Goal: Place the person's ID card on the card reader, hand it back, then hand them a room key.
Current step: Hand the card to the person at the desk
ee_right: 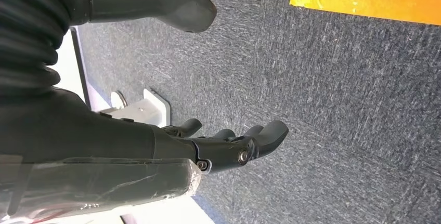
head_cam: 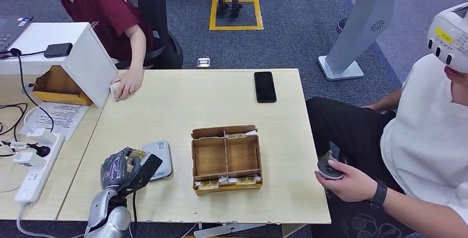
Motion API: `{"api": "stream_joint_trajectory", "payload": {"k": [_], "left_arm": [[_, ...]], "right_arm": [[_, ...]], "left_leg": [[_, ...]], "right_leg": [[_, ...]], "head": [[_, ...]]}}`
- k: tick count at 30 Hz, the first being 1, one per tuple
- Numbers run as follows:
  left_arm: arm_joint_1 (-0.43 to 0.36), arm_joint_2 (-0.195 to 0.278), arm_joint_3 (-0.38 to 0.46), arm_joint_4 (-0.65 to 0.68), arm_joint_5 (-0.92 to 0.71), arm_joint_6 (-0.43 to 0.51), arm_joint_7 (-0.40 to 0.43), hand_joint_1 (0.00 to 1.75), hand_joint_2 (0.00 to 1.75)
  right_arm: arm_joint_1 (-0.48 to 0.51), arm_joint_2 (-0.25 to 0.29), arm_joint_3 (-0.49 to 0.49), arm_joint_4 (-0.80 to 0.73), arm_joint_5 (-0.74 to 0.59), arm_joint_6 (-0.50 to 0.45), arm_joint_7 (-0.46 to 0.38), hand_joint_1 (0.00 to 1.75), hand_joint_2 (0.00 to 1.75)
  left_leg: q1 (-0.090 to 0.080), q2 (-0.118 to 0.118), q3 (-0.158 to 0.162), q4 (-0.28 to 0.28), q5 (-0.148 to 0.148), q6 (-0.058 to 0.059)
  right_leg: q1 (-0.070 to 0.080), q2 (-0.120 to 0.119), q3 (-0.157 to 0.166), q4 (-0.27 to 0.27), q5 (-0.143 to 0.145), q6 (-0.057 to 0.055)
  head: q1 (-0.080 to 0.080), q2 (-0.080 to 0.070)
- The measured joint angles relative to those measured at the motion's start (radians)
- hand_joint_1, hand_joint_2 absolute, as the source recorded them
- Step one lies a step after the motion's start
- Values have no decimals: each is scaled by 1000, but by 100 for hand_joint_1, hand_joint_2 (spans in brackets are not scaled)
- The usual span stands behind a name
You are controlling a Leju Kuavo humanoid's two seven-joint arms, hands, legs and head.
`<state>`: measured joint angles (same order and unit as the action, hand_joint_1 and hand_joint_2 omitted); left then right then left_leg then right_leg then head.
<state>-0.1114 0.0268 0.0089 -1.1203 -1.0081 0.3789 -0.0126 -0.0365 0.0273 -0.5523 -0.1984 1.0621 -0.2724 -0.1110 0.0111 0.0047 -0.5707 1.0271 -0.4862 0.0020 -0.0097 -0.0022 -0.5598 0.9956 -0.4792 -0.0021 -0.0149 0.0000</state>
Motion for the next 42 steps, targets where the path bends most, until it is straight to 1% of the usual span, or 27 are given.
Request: {"api": "stream_joint_trajectory", "payload": {"k": [2, 4, 7, 9, 16, 18, 20, 22, 24, 31, 34, 42], "left_arm": [[-1, -1, 1, 1, 8, -2, -5, 175, 175], [-1, -3, 4, 1, 47, -11, -30, 175, 175], [0, -15, 22, -2, 187, -49, -104, 175, 175], [0, -25, 33, -6, 253, -67, -135, 175, 175], [1, -38, 51, -11, 276, -76, -147, 175, 175], [1, -42, 53, -12, 314, -92, -162, 175, 175], [2, -50, 64, -20, 447, -141, -209, 175, 175], [3, -63, 86, -39, 651, -196, -281, 175, 175], [2, -73, 102, -65, 822, -225, -337, 175, 175], [-14, -76, 138, -151, 1081, -265, -424, 175, 175], [-44, -62, 152, -180, 1110, -247, -425, 175, 175], [-153, -8, 170, -181, 1077, -143, -464, 175, 175]], "right_arm": [[0, 0, -1, 0, 3, 0, 0, 0, 175], [0, 0, -2, 0, 5, 0, 0, 0, 175], [0, 0, -9, 0, 10, -2, 0, 0, 175], [0, 0, -16, 0, 13, -3, 0, 0, 175], [0, 1, -24, 0, 16, -3, -1, 0, 175], [0, 1, -25, 0, 16, -4, -1, 0, 175], [0, 1, -25, 0, 21, -5, -1, 0, 175], [0, 1, -27, 0, 28, -6, -1, 0, 175], [0, 1, -30, 0, 37, -7, 1, 0, 175], [-1, 4, -40, 0, 60, -7, 4, 0, 175], [-4, 6, -41, 0, 70, -6, 9, 0, 175], [-18, 15, -41, 0, 98, 2, 19, 0, 175]], "left_leg": [[0, 0, 0, 0, 0, 0], [0, 0, 1, 0, 0, 0], [0, 0, 1, 0, 0, 0], [0, 0, 1, 0, 0, 0], [0, 0, 1, 0, 0, 0], [0, 0, 1, 0, 0, 0], [0, 0, 1, 0, 0, 0], [0, 0, 1, 0, 0, 0], [0, 0, 1, 0, 0, 0], [0, 0, 0, 0, 0, 0], [0, 0, 0, 0, 0, 0], [0, 0, 0, 0, 1, -1]], "right_leg": [[0, 0, 0, 0, 0, 0], [0, 0, 1, 0, 0, 0], [0, 0, 1, 0, 0, 0], [0, 0, 1, 0, 0, 0], [0, 0, 1, 0, 0, 0], [0, 0, 1, 0, 0, 0], [0, 0, 1, 0, 0, 0], [0, 0, 1, 0, 0, 0], [0, 0, 1, 0, 0, 0], [0, 0, 0, 0, 0, 0], [0, 0, 0, 0, 0, 0], [0, 0, 0, 0, 0, 0]], "head": [[0, 0], [0, 0], [0, 0], [0, 0], [0, 0], [0, 0], [0, 0], [0, 0], [0, 0], [0, 0], [0, 0], [0, 0]]}}
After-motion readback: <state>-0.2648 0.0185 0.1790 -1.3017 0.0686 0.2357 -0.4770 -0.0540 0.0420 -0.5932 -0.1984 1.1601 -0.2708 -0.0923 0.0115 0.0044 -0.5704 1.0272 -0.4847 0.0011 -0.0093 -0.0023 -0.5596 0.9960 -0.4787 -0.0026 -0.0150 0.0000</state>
